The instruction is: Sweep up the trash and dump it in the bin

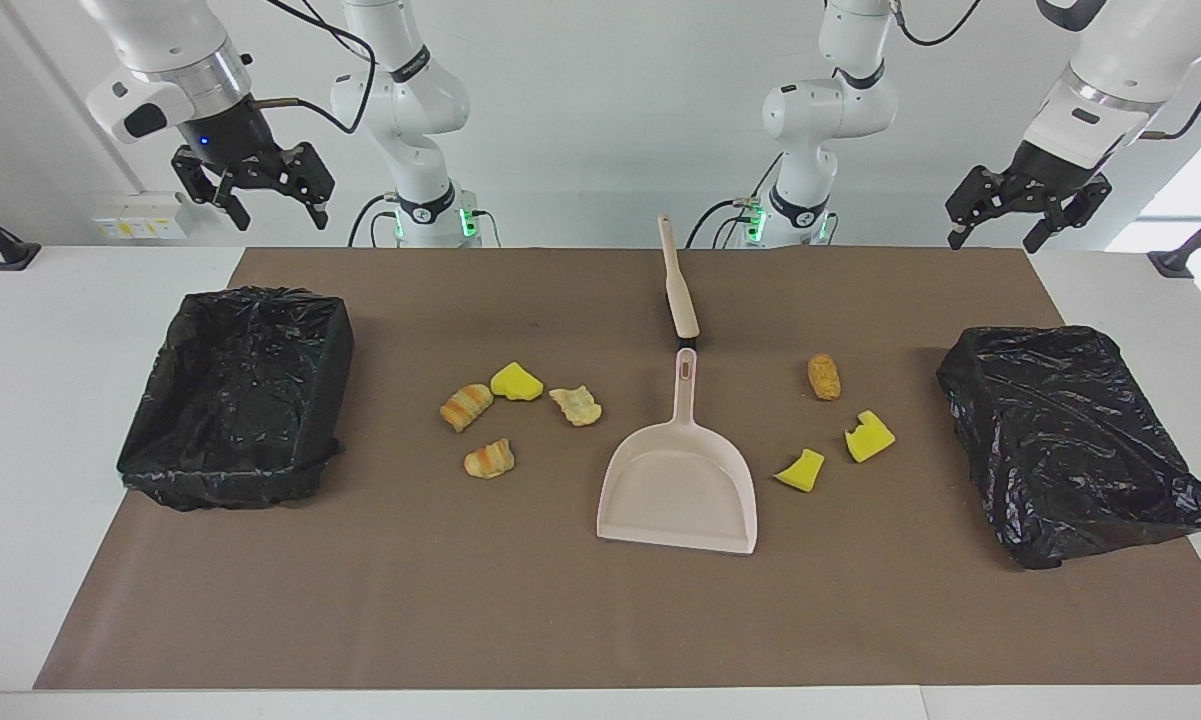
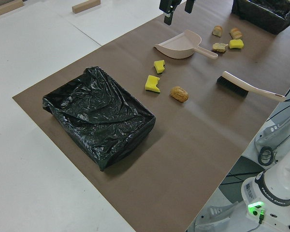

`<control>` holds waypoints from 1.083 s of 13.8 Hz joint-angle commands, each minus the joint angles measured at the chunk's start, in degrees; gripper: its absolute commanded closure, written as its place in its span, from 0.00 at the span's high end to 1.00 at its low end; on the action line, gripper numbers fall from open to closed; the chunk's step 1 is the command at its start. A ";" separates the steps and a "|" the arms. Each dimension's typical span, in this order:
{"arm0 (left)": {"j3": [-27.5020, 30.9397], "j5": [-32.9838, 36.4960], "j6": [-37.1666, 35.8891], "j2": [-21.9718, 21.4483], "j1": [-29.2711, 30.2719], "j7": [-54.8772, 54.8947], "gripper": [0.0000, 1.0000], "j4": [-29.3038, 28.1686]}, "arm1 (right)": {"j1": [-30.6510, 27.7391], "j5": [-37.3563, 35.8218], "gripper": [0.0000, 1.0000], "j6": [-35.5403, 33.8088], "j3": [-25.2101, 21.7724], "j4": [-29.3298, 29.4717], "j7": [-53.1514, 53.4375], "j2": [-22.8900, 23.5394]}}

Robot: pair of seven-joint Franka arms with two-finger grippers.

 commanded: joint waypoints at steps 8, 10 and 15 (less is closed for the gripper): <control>-0.33 -0.65 0.80 -1.40 0.63 0.17 1.00 -1.86 | 0.77 0.80 1.00 -0.55 -0.01 -1.92 0.62 -1.60; -0.33 -0.74 0.80 -1.40 0.37 -0.26 1.00 -2.04 | 0.77 0.80 1.00 -0.64 0.08 -1.92 0.44 -1.43; -0.33 -1.35 1.06 -2.01 0.63 -0.26 1.00 -3.52 | 0.77 1.42 1.00 -0.55 1.39 -1.39 0.18 0.50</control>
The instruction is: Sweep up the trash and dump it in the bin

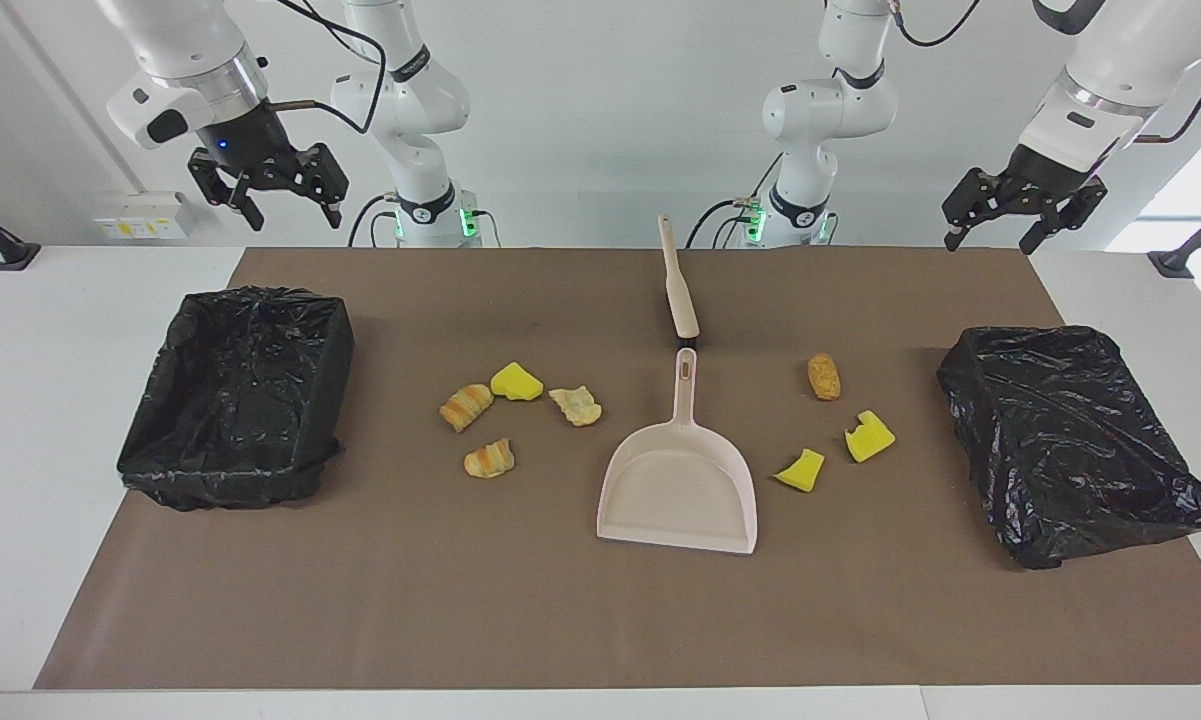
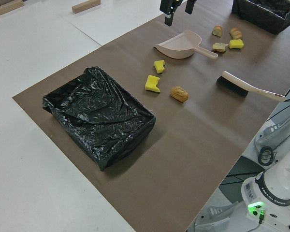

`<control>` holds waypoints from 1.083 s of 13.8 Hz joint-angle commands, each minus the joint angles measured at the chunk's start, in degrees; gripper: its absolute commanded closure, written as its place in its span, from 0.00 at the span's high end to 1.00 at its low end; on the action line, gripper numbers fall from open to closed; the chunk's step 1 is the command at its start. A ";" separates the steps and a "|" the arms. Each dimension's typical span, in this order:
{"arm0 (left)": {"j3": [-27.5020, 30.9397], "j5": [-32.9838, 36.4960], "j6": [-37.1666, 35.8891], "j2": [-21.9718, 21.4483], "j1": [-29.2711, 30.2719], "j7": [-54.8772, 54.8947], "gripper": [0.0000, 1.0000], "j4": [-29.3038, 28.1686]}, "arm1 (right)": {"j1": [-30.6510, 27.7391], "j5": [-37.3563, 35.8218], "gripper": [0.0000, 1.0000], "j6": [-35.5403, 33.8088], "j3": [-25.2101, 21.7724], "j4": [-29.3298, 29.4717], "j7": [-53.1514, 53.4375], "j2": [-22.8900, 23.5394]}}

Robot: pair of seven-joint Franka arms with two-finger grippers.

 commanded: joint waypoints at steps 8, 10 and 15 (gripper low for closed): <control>-2.17 -0.98 0.65 -7.89 -5.62 -3.74 1.00 -14.38 | -0.13 1.39 1.00 5.70 5.73 0.96 1.23 7.86; -2.25 -1.07 1.18 -10.70 -10.54 -7.08 1.00 -19.56 | 1.00 1.39 1.00 8.51 6.79 0.60 2.72 9.80; -2.26 -1.94 8.54 -16.41 -24.25 -15.78 1.00 -33.71 | 5.75 1.22 1.00 16.51 6.80 -0.63 9.65 16.39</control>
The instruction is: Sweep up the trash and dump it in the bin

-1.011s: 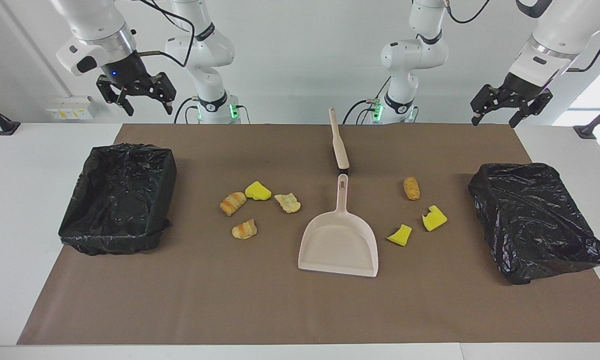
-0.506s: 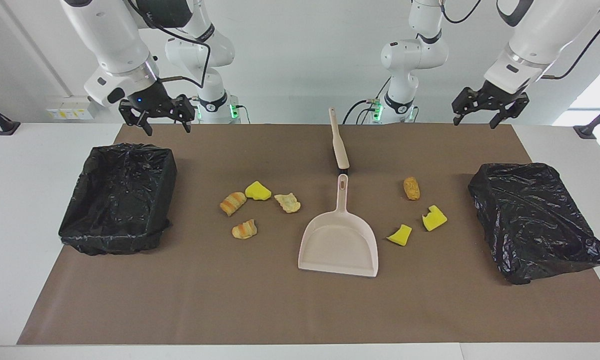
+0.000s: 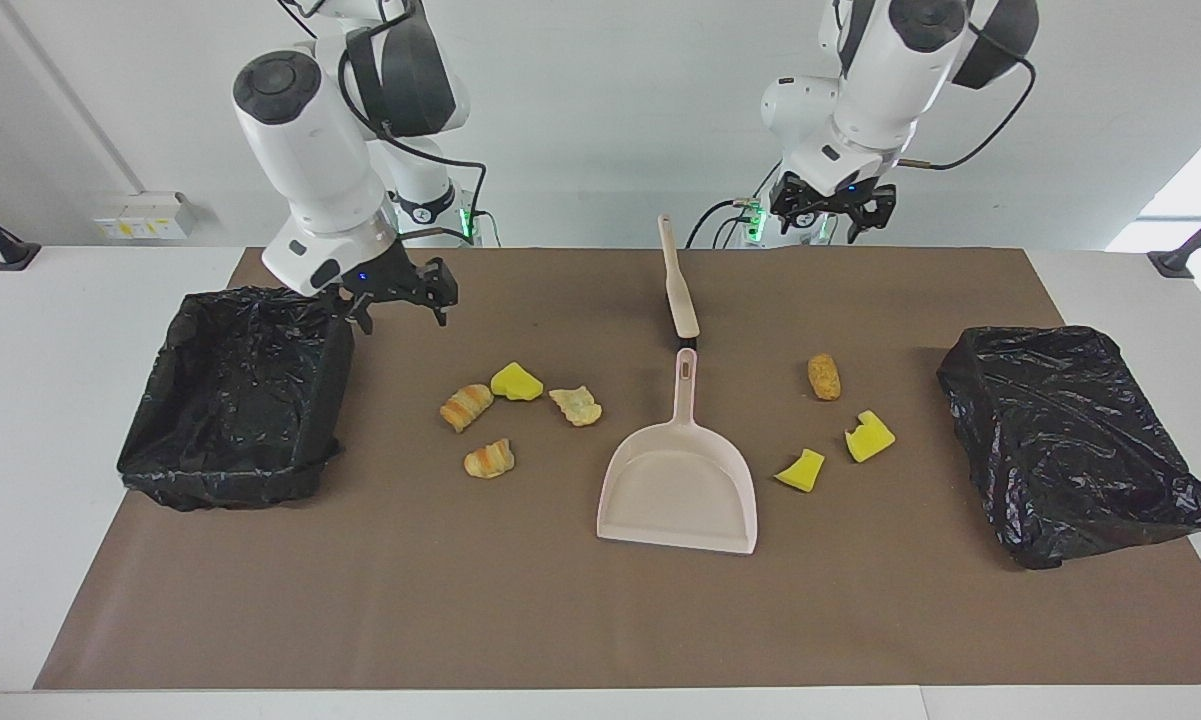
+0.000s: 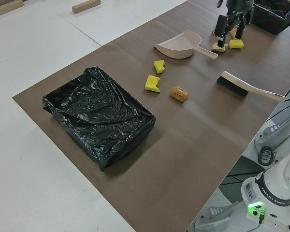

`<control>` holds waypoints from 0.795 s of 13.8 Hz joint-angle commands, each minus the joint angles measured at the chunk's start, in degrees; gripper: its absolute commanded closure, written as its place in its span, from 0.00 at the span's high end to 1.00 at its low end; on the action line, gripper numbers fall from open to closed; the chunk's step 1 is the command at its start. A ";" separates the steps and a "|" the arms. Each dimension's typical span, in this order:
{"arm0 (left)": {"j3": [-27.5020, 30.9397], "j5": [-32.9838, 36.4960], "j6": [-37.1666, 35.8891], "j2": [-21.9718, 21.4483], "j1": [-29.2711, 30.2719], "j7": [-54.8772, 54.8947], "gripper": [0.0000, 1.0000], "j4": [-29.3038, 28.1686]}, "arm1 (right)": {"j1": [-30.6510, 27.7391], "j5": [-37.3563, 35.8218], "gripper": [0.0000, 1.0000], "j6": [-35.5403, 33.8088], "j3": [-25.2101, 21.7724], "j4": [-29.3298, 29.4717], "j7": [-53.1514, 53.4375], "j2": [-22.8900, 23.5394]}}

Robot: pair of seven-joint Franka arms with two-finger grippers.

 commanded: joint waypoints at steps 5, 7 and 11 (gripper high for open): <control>1.02 -5.34 14.47 -6.35 -13.88 -13.76 1.00 -19.87 | 3.01 0.16 1.00 12.09 0.03 -3.20 5.09 8.05; 1.02 -6.21 20.45 -5.48 -19.41 -21.22 1.00 -24.18 | 4.23 -0.01 1.00 16.23 0.03 -4.44 7.62 9.89; 1.02 -6.84 29.00 -4.33 -28.13 -30.92 1.00 -31.76 | 4.42 -0.45 1.00 16.51 0.03 -4.54 8.17 10.08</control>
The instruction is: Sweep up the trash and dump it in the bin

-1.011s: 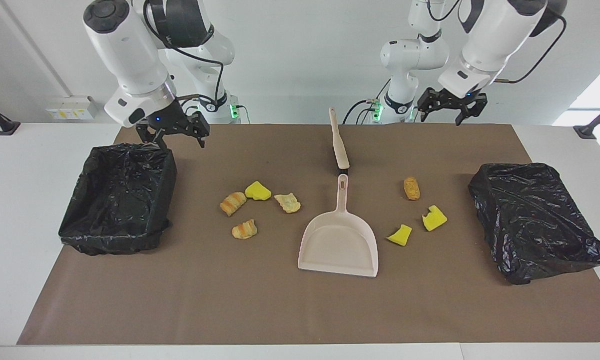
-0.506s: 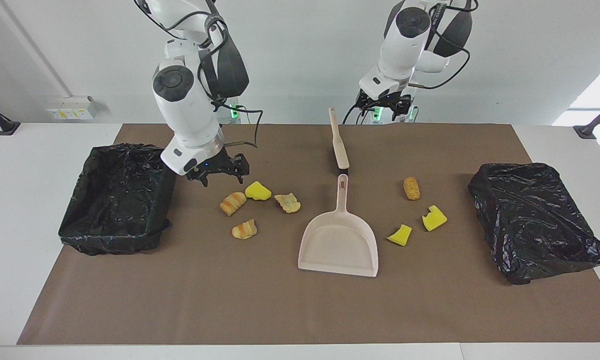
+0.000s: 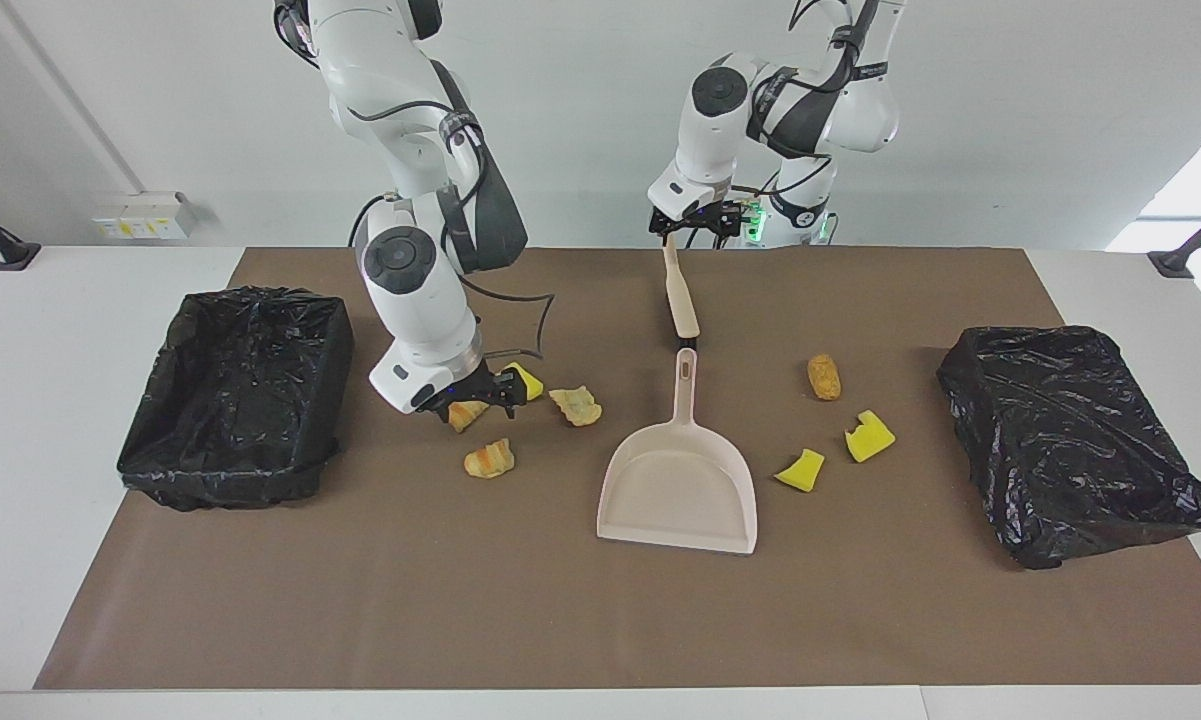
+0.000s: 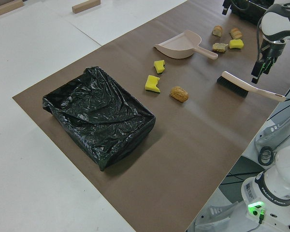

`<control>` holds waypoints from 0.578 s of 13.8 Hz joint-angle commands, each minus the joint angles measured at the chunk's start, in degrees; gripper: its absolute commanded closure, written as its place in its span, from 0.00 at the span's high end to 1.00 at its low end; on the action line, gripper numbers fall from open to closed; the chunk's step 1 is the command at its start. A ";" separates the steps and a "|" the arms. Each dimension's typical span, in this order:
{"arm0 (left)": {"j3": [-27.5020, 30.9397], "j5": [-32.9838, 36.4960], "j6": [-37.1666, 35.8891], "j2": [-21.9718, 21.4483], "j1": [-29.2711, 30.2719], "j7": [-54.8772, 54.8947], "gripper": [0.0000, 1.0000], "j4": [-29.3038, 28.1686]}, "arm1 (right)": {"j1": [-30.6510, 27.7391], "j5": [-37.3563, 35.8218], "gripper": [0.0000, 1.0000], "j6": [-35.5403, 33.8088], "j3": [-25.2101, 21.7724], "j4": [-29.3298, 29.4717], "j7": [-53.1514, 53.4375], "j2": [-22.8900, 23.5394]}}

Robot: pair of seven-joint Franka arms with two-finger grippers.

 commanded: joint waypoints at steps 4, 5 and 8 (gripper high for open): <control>1.15 -1.43 11.11 0.25 -7.54 -11.23 1.00 -7.22 | -0.02 -1.06 1.00 0.61 0.03 -0.95 1.24 -1.09; 1.24 -1.43 11.83 1.21 -7.11 -11.60 1.00 -6.96 | -0.02 -1.06 1.00 0.61 0.03 -1.04 1.33 -1.09; 1.33 -1.43 11.93 1.31 -6.84 -10.82 1.00 -7.05 | -0.02 -1.15 1.00 0.61 0.03 -1.12 1.42 -1.18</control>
